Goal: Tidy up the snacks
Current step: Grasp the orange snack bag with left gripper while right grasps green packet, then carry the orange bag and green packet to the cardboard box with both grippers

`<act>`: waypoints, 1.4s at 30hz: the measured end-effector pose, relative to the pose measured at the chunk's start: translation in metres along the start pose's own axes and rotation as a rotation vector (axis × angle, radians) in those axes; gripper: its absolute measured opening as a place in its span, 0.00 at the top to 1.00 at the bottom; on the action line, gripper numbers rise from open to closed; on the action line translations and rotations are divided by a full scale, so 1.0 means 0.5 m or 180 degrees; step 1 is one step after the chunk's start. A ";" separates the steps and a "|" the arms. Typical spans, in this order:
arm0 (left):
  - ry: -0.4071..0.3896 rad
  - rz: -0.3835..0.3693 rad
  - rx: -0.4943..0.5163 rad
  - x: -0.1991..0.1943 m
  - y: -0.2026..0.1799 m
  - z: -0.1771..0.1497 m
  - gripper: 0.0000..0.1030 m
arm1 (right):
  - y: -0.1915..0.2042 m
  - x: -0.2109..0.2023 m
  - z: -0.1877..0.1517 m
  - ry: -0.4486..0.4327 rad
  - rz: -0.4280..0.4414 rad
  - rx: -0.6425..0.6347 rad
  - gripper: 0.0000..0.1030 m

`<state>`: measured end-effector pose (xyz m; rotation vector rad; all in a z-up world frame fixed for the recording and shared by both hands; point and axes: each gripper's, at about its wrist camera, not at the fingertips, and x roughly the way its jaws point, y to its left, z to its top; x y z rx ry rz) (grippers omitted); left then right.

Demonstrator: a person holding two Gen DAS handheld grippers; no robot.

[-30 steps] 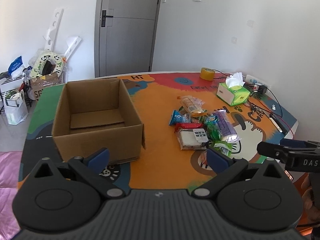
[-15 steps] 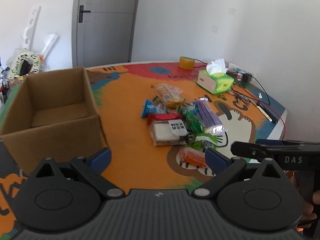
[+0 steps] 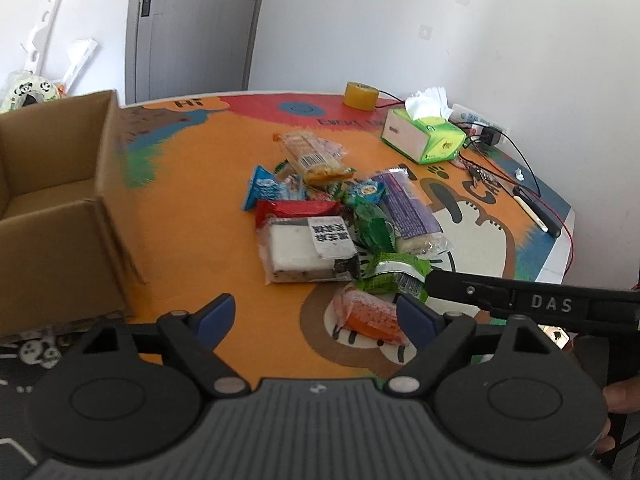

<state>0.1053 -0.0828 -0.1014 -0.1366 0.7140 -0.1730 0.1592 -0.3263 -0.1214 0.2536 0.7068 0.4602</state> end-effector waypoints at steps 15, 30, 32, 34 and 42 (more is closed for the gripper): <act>0.0106 -0.0120 0.0158 0.081 -0.047 -0.016 0.15 | -0.052 0.016 -0.013 0.0091 0.0142 0.0162 0.82; -0.0002 -0.0052 0.0011 0.061 -0.004 -0.019 0.55 | -0.025 0.024 -0.007 -0.0005 0.0209 0.0151 0.46; -0.0034 -0.0009 -0.0011 0.054 0.005 -0.019 0.55 | -0.018 0.031 -0.006 0.0003 0.0227 0.0145 0.43; -0.0065 0.0023 -0.0053 0.046 0.017 -0.020 0.55 | -0.011 0.042 -0.004 0.0019 0.0214 0.0141 0.42; -0.0170 0.0163 -0.0171 0.016 0.061 -0.021 0.55 | 0.030 0.080 0.005 -0.0023 0.0162 0.0024 0.42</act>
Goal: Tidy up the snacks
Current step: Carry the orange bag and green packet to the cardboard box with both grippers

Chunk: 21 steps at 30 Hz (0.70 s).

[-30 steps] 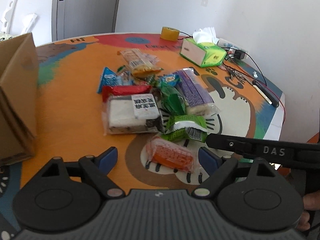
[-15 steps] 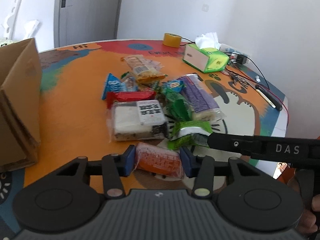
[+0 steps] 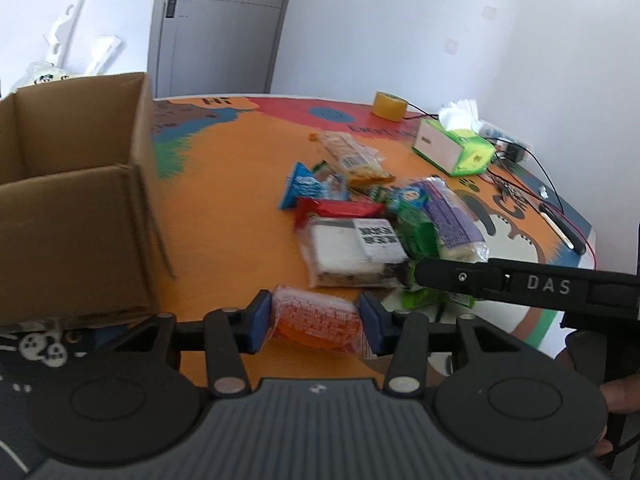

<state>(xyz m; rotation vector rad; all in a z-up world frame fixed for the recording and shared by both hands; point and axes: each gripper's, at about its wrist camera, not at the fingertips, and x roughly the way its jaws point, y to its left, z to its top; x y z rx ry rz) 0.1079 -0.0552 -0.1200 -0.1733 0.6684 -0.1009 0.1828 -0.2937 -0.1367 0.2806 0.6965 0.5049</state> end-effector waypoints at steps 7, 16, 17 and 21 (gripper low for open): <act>-0.0118 0.0039 -0.0056 -0.028 0.014 0.007 0.55 | 0.016 -0.003 -0.005 -0.0017 0.0043 -0.0087 0.67; -0.0329 0.0057 -0.0065 -0.067 0.018 0.035 0.55 | 0.033 -0.069 0.017 -0.0285 0.0099 -0.0142 0.68; -0.0362 0.0059 -0.0060 -0.073 0.018 0.040 0.55 | 0.037 -0.074 0.021 -0.0316 0.0104 -0.0157 0.68; -0.0497 0.0070 -0.0050 -0.098 0.020 0.057 0.55 | 0.054 -0.084 0.039 -0.0395 0.0146 -0.0195 0.68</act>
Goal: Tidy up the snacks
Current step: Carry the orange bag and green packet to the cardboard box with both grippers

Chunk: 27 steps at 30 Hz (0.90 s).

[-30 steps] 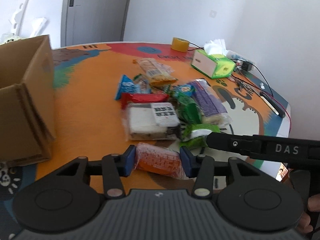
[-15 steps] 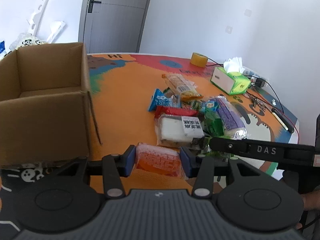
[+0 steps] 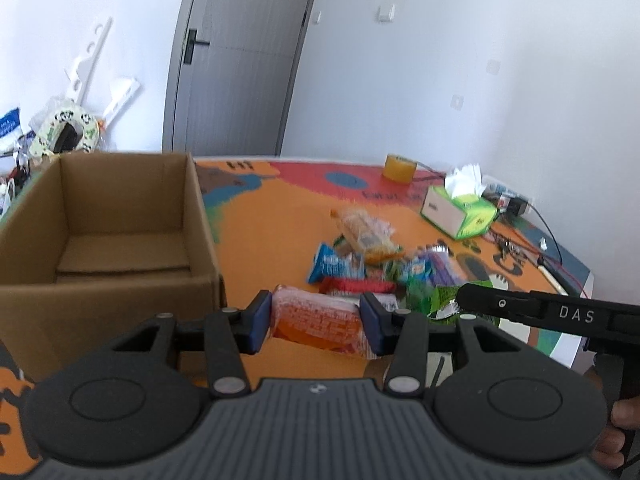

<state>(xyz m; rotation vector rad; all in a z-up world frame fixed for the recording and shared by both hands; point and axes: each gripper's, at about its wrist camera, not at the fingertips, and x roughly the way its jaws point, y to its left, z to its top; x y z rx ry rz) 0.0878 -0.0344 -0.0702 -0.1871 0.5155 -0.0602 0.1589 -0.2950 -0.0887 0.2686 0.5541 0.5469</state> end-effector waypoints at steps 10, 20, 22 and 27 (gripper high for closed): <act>-0.0297 0.0069 -0.0057 -0.043 0.028 0.050 0.55 | 0.067 0.018 0.043 -0.0144 0.0240 -0.0115 0.68; -0.0465 0.0276 -0.0159 -0.055 0.083 0.088 0.55 | 0.134 0.060 0.072 -0.0210 0.0482 -0.0247 0.68; -0.0472 0.0316 -0.0178 -0.054 0.094 0.091 0.55 | 0.144 0.070 0.077 -0.0208 0.0522 -0.0266 0.68; -0.0477 0.0419 -0.0273 -0.051 0.130 0.099 0.55 | 0.171 0.098 0.089 -0.0190 0.0620 -0.0294 0.68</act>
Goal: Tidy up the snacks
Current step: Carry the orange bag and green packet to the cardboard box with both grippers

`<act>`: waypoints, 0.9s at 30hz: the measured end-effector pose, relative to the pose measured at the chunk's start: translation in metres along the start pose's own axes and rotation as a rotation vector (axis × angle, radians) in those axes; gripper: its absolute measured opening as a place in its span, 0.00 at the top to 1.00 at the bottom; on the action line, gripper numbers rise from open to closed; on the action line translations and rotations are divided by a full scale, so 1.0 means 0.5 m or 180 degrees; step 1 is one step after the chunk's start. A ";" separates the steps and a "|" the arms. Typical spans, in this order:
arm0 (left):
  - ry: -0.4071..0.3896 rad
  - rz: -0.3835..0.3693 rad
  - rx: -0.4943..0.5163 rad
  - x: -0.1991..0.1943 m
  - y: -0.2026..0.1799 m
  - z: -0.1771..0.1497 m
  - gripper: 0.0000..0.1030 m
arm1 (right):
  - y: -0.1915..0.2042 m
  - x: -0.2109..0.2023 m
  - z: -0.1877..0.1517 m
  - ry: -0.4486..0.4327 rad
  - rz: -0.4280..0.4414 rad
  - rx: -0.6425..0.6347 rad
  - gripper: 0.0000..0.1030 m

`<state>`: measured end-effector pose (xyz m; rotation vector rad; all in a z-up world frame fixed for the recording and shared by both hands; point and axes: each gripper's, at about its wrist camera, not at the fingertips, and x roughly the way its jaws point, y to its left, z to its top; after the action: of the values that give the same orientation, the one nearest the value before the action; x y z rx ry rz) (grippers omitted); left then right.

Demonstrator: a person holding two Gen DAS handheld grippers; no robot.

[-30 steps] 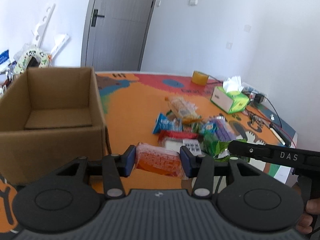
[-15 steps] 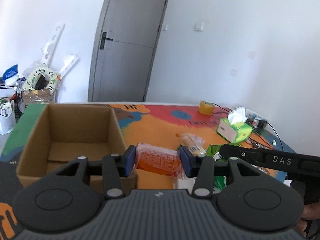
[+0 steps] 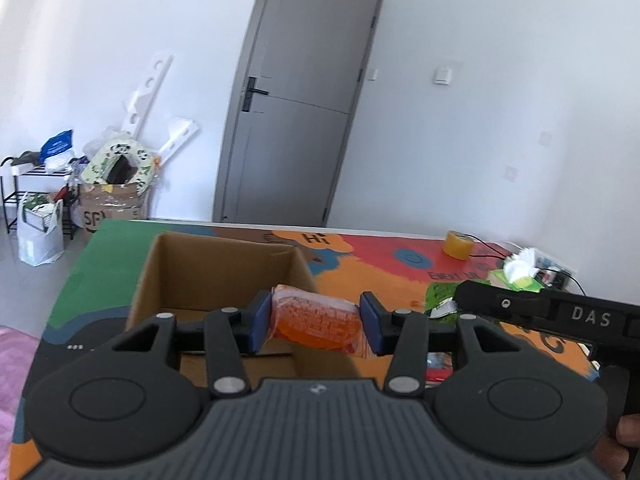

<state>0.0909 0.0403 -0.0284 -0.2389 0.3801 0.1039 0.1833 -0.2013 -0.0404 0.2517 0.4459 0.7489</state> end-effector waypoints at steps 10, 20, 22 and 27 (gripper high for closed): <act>0.0049 0.0236 -0.0155 0.018 0.074 0.007 0.55 | 0.050 0.070 0.003 0.0143 0.0192 -0.0086 0.68; 0.0115 0.0353 -0.0246 0.042 0.113 0.014 0.45 | 0.096 0.127 -0.008 0.0323 0.0305 -0.0118 0.68; 0.0086 0.0374 -0.0272 0.031 0.118 0.015 0.44 | 0.101 0.133 -0.008 0.0341 0.0311 -0.0121 0.68; 0.0058 0.0422 -0.0336 0.005 0.132 0.016 0.38 | 0.111 0.147 -0.008 0.0381 0.0350 -0.0105 0.67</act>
<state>0.0863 0.1060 -0.0359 -0.3191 0.4089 0.2528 0.1957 -0.1099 -0.0452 0.2024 0.5358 0.8813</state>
